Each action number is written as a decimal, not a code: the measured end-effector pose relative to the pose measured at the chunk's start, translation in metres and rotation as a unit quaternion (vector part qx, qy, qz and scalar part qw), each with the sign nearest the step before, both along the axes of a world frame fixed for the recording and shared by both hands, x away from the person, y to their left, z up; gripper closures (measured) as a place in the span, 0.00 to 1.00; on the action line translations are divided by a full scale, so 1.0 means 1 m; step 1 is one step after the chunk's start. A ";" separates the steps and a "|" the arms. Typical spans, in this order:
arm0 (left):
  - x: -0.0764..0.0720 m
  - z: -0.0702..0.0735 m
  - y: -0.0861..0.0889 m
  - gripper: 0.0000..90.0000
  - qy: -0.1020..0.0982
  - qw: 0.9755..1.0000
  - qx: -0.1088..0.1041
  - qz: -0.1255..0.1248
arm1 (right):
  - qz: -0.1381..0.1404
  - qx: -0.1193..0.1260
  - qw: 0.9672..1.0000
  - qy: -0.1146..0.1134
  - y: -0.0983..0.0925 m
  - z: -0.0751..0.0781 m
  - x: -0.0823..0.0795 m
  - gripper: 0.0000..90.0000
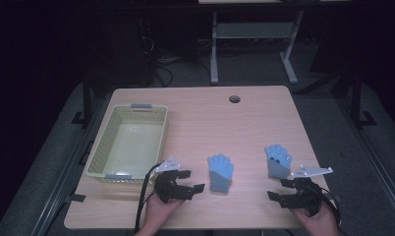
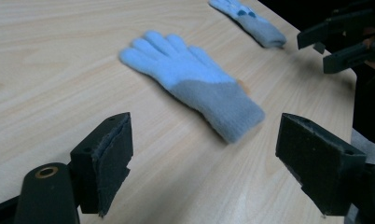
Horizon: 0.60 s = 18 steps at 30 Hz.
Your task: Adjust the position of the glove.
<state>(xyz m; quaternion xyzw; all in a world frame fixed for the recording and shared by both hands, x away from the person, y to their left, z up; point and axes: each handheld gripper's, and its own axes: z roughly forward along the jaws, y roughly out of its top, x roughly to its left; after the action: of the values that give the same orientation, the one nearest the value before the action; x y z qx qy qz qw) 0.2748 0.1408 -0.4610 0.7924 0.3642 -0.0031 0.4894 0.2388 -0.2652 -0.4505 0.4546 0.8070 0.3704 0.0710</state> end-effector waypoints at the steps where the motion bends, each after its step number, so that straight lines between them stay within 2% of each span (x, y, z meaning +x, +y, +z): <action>1: 0.000 0.000 0.000 0.21 0.001 1.000 -0.001 -0.001 | 0.002 -0.001 1.000 -0.002 0.000 0.000 0.001 0.28; 6: -0.003 0.001 0.003 0.22 0.000 1.000 -0.001 -0.001 | 0.007 -0.003 1.000 -0.005 0.001 0.004 0.002 0.26; 7: -0.003 0.001 0.004 0.22 0.001 1.000 -0.002 0.000 | 0.006 -0.011 1.000 -0.008 0.000 0.006 0.002 0.26; 12: -0.002 0.003 0.009 0.22 0.000 1.000 -0.012 0.002 | 0.006 -0.013 1.000 -0.016 -0.003 0.011 0.005 0.26; 18: -0.002 0.005 0.007 0.22 -0.001 1.000 -0.020 -0.004 | 0.013 -0.020 1.000 -0.010 -0.002 0.018 0.014 0.26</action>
<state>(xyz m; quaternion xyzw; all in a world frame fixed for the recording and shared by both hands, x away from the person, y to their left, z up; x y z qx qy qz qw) 0.2732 0.1479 -0.4561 0.7840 0.3605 -0.0107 0.5053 0.2531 -0.2675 -0.4325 0.4383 0.8196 0.3594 0.0836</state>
